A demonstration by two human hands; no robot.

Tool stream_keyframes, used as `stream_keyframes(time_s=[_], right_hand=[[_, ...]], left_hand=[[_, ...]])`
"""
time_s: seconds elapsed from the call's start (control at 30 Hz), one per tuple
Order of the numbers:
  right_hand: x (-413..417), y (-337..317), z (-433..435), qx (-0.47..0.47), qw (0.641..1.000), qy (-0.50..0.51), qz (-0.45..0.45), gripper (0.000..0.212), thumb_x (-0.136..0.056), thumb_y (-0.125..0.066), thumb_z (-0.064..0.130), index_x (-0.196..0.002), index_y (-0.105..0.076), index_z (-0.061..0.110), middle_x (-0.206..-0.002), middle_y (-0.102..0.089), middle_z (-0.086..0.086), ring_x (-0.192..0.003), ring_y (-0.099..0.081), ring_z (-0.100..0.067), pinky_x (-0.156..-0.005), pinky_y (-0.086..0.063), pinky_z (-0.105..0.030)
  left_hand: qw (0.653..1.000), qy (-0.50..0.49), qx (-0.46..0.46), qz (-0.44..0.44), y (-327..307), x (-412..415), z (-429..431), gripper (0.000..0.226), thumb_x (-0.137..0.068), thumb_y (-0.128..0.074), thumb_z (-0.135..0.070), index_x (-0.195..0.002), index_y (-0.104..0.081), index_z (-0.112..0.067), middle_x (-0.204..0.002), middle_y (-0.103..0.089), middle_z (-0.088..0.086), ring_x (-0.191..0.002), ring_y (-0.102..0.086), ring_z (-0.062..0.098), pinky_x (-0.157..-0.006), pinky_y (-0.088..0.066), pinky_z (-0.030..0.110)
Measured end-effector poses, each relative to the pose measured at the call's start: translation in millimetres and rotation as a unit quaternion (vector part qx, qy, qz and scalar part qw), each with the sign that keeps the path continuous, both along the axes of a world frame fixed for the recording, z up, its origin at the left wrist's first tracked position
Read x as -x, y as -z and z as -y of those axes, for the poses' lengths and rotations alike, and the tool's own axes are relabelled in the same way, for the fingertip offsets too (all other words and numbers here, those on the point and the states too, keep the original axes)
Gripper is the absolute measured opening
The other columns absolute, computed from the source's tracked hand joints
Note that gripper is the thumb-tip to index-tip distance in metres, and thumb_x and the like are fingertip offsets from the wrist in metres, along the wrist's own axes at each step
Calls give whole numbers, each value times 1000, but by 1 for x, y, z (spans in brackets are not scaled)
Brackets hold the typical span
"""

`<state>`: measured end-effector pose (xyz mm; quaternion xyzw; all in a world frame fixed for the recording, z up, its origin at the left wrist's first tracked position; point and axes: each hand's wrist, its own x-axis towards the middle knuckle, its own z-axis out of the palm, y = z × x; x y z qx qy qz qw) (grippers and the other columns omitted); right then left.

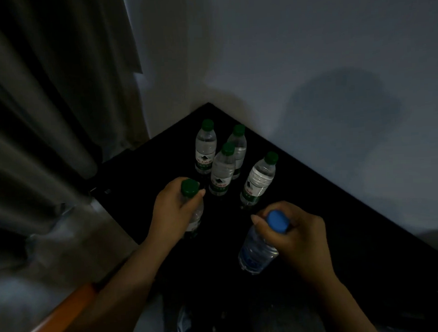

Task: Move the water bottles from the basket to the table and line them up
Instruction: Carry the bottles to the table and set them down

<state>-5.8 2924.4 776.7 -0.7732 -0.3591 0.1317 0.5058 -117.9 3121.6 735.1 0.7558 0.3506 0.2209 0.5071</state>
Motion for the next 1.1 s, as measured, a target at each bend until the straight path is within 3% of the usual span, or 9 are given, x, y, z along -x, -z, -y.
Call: stream_keyframes(time_s=[0.23, 0.33, 0.47, 0.57, 0.73, 0.87, 1.0, 1.1], right_hand=[[-20, 24, -5, 35, 999, -29, 8, 16, -78, -72, 33, -83, -67, 18, -84, -68, 7, -80, -68, -7, -68, -56, -22], [-24, 26, -9, 42, 999, -34, -4, 23, -77, -68, 43, -86, -67, 23, -87, -69, 11, -82, -67, -4, -68, -56, -18], [-28, 30, -13, 44, 998, -25, -22, 25, -75, -65, 47, -87, -68, 26, -90, -68, 14, -81, -68, -3, -67, -57, -22], [-33, 34, -16, 51, 998, -26, -26, 23, -76, -67, 43, -89, -68, 24, -90, -69, 14, -81, -68, -4, -67, -57, -25], [-37, 39, -22, 54, 997, -35, -40, 24, -77, -64, 45, -91, -67, 25, -93, -68, 13, -85, -68, -5, -70, -58, -28], [-40, 44, -29, 50, 998, -35, -36, 28, -77, -63, 47, -92, -67, 23, -89, -69, 8, -84, -68, -5, -70, -58, -27], [-46, 51, -40, 57, 997, -21, -49, 22, -79, -67, 40, -91, -67, 21, -85, -69, 7, -82, -68, -6, -69, -58, -28], [-52, 57, -51, 51, 998, -8, -41, 15, -81, -70, 30, -88, -67, 17, -84, -69, 4, -80, -67, -10, -69, -57, -32]], left_hand=[[999, -14, -18, -23, 25, -39, -34, 23, -89, -64, -23, -101, -63, -4, -92, -65, 16, -87, -63, 26, -83, -52, 45], [999, -19, -37, -20, 30, -54, -47, 23, -89, -64, -24, -100, -62, -3, -92, -64, 16, -86, -62, 27, -81, -52, 45], [998, -48, -49, -7, 37, -73, -59, 21, -89, -65, -24, -98, -62, -5, -90, -65, 12, -81, -62, 19, -74, -51, 33], [997, -56, -54, 9, 42, -85, -63, 19, -89, -65, -20, -97, -62, -4, -82, -62, 3, -71, -58, 0, -64, -46, 15], [996, -56, -70, -1, 50, -99, -67, 22, -88, -64, -25, -96, -60, -4, -94, -63, 14, -85, -61, 21, -74, -47, 29], [994, -60, -86, -8, 52, -104, -69, 19, -89, -63, -24, -93, -58, -6, -91, -60, 12, -84, -59, 21, -69, -38, 18], [995, -45, -79, -27, 52, -104, -77, 26, -90, -62, -27, -97, -56, -3, -94, -59, 16, -86, -57, 24, -73, -42, 28], [996, -32, -77, -34, 52, -104, -79, 25, -90, -61, -27, -97, -54, -4, -93, -57, 13, -84, -55, 20, -72, -37, 24]])
